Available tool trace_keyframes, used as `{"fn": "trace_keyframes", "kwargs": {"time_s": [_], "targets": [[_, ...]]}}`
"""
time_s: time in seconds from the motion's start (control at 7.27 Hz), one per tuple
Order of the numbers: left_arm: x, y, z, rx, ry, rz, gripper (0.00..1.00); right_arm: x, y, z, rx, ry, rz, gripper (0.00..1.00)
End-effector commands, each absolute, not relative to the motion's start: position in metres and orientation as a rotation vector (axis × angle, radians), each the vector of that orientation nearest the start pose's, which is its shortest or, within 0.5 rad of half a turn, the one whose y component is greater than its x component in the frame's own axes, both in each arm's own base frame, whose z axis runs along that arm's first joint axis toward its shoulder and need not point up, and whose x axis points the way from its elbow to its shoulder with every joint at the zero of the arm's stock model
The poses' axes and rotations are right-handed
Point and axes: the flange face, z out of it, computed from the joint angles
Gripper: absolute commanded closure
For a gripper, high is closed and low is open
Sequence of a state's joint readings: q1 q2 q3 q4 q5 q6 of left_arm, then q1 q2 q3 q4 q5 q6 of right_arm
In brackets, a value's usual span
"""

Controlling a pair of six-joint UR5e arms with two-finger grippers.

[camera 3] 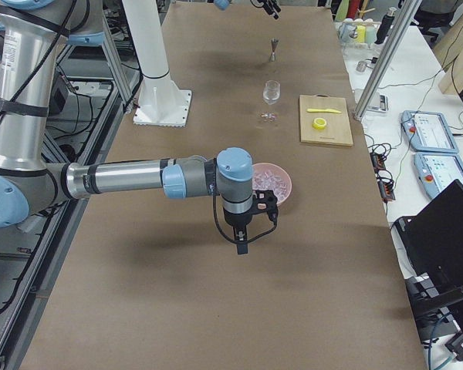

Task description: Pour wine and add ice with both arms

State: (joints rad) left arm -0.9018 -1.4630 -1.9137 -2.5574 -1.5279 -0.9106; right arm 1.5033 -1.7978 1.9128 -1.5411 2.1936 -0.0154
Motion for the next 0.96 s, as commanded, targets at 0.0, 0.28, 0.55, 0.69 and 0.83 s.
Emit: {"fn": "trace_keyframes", "kwargs": {"time_s": [0.0, 0.28, 0.55, 0.69, 0.83], "targets": [[0.239, -0.424, 0.433, 0.974, 0.758, -0.315, 0.02, 0.048, -0.408, 0.599, 0.122, -0.625, -0.124, 0.00], [0.284, -0.398, 0.437, 1.028, 0.684, -0.410, 0.02, 0.048, -0.408, 0.600, 0.119, -0.625, -0.122, 0.00], [0.303, -0.391, 0.449, 1.069, 0.623, -0.510, 0.02, 0.048, -0.409, 0.601, 0.118, -0.625, -0.122, 0.00], [0.310, -0.395, 0.466, 1.056, 0.615, -0.554, 0.02, 0.048, -0.409, 0.600, 0.119, -0.625, -0.122, 0.00], [0.325, -0.405, 0.464, 1.068, 0.624, -0.589, 0.02, 0.048, -0.409, 0.600, 0.119, -0.627, -0.122, 0.00]]}}
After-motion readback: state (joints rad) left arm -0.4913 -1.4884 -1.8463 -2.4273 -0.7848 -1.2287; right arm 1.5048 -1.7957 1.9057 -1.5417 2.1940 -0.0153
